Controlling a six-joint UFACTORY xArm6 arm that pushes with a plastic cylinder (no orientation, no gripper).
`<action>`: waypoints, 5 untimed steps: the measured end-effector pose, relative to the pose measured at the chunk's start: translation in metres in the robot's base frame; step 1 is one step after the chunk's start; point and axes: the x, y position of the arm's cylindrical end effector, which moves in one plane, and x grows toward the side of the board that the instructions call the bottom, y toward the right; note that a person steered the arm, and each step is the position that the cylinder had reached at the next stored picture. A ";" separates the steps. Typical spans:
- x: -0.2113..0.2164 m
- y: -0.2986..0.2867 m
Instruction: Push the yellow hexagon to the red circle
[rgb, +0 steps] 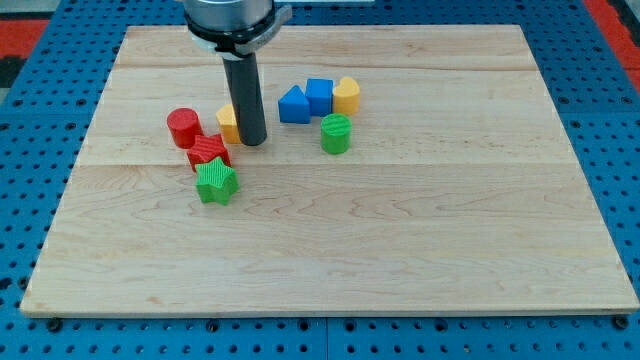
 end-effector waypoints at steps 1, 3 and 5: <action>-0.002 0.000; -0.005 -0.025; -0.026 -0.029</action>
